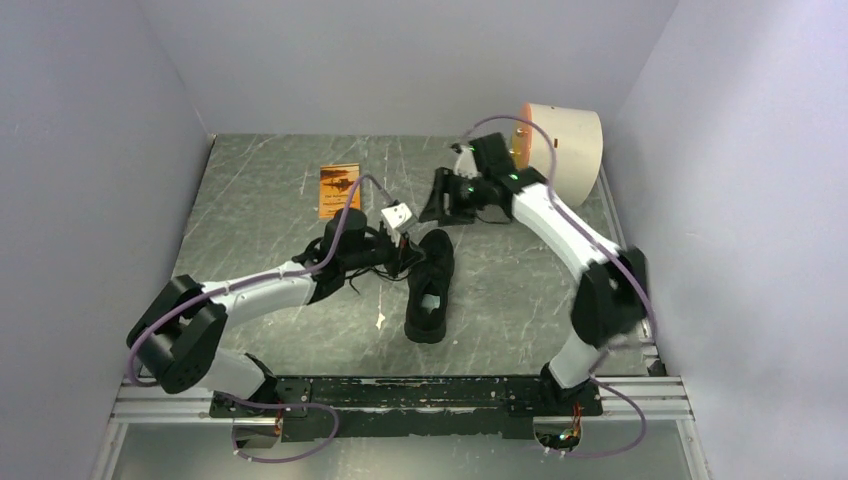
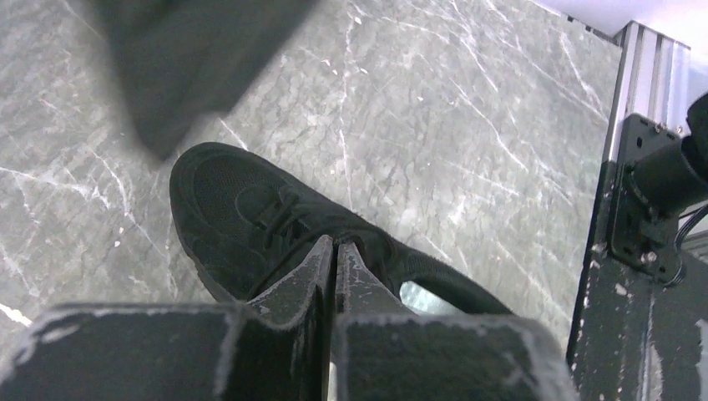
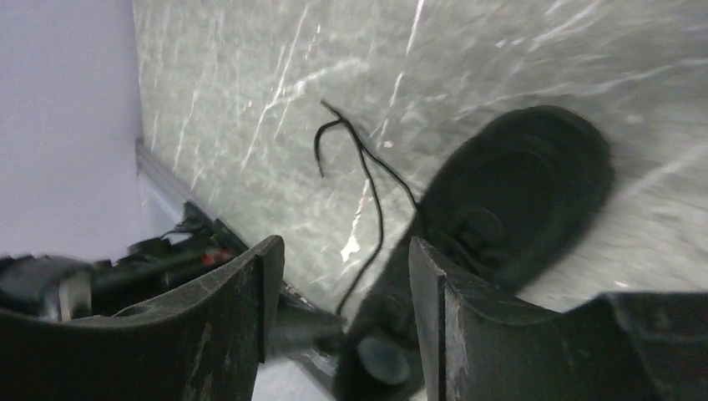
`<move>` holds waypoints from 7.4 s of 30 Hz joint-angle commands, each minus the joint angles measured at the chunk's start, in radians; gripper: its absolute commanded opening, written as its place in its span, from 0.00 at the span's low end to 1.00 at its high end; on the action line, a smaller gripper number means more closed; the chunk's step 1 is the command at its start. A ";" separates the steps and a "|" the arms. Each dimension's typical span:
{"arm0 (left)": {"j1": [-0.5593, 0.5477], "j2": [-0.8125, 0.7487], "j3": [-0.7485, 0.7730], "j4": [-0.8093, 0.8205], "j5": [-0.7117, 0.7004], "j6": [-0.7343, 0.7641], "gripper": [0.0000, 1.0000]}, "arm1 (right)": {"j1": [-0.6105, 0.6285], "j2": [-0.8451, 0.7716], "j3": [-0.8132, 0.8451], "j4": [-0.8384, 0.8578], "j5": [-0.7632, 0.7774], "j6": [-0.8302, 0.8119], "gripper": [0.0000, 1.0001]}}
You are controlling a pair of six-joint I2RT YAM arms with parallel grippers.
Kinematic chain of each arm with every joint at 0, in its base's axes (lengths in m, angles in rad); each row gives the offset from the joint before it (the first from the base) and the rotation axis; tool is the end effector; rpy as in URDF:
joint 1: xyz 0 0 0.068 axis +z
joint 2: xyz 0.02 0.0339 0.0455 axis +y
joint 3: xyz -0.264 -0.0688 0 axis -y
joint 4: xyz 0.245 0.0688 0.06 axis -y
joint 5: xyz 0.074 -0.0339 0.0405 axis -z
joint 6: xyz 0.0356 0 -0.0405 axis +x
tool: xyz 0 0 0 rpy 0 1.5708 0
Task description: Tie the shoes
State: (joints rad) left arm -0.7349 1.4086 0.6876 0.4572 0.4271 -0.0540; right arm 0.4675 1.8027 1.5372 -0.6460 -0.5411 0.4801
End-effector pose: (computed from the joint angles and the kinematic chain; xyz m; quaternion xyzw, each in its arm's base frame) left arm 0.2154 -0.2146 0.2296 0.3805 0.6884 -0.3837 0.4839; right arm 0.3460 0.1952 0.2814 -0.0808 0.9123 0.3673 0.1622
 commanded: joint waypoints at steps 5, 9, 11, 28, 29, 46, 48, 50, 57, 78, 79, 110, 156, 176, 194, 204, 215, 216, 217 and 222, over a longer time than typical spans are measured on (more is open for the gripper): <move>0.057 0.143 0.179 -0.255 0.108 -0.126 0.05 | 0.109 -0.604 -0.637 0.534 0.235 -0.227 0.58; 0.094 0.202 0.226 -0.303 0.155 -0.157 0.05 | 0.198 -0.713 -0.709 0.597 0.306 -0.304 0.58; 0.109 0.233 0.260 -0.344 0.167 -0.161 0.05 | 0.244 -0.725 -0.706 0.566 0.321 -0.345 0.58; 0.214 0.451 0.511 -0.585 0.227 -0.185 0.05 | 0.554 -0.663 -0.693 0.529 0.588 -0.036 0.54; 0.219 0.466 0.525 -0.599 0.236 -0.187 0.05 | 0.580 -0.623 -0.684 0.542 0.615 -0.018 0.52; 0.238 0.499 0.561 -0.706 0.231 -0.154 0.05 | 0.734 0.052 -0.396 0.755 0.929 -0.089 0.55; 0.240 0.496 0.557 -0.712 0.231 -0.150 0.05 | 0.735 0.077 -0.396 0.783 0.948 -0.108 0.56; 0.242 0.495 0.556 -0.721 0.231 -0.142 0.05 | 0.732 0.106 -0.386 0.793 0.970 -0.127 0.58; 0.247 0.495 0.554 -0.740 0.237 -0.122 0.05 | 0.709 0.196 -0.369 0.855 0.972 -0.164 0.59; 0.258 0.443 0.520 -0.728 0.265 -0.143 0.05 | 0.697 0.135 -0.322 0.602 0.920 -0.146 0.00; 0.258 0.429 0.505 -0.710 0.275 -0.159 0.05 | 0.692 0.115 -0.305 0.550 0.902 -0.123 0.00; 0.175 0.184 0.383 -0.455 0.236 -0.419 0.05 | 0.437 -0.535 -0.212 -0.679 0.718 0.190 0.00; 0.173 0.147 0.389 -0.566 0.283 -0.414 0.05 | 0.151 -0.413 -0.692 0.401 0.082 -0.317 0.41; 0.170 0.131 0.435 -0.584 0.295 -0.412 0.05 | 0.148 -0.474 -0.728 0.458 0.069 -0.241 0.00; 0.048 -0.083 0.199 -0.606 0.205 -0.326 0.05 | 0.140 -0.615 -0.758 0.424 0.341 -0.074 0.00; 0.019 -0.087 0.143 -0.676 0.161 -0.272 0.09 | 0.138 -0.587 -0.755 0.405 0.334 -0.103 0.00; 0.020 -0.167 0.278 -0.894 -0.061 -0.180 0.43 | 0.137 -0.629 -0.819 0.401 0.272 -0.095 0.00; 0.021 -0.181 0.292 -0.900 -0.083 -0.186 0.47 | 0.137 -0.630 -0.822 0.400 0.271 -0.090 0.00; 0.025 -0.198 0.307 -0.897 -0.104 -0.189 0.52 | 0.137 -0.634 -0.826 0.403 0.271 -0.086 0.00; 0.046 -0.106 0.427 -0.867 -0.103 -0.194 0.58 | 0.137 -0.640 -0.836 0.413 0.250 -0.075 0.00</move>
State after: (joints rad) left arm -0.7025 1.2369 1.0199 -0.4103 0.3626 -0.2539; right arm 0.6098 1.1858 0.7139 -0.2520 -0.2646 0.3946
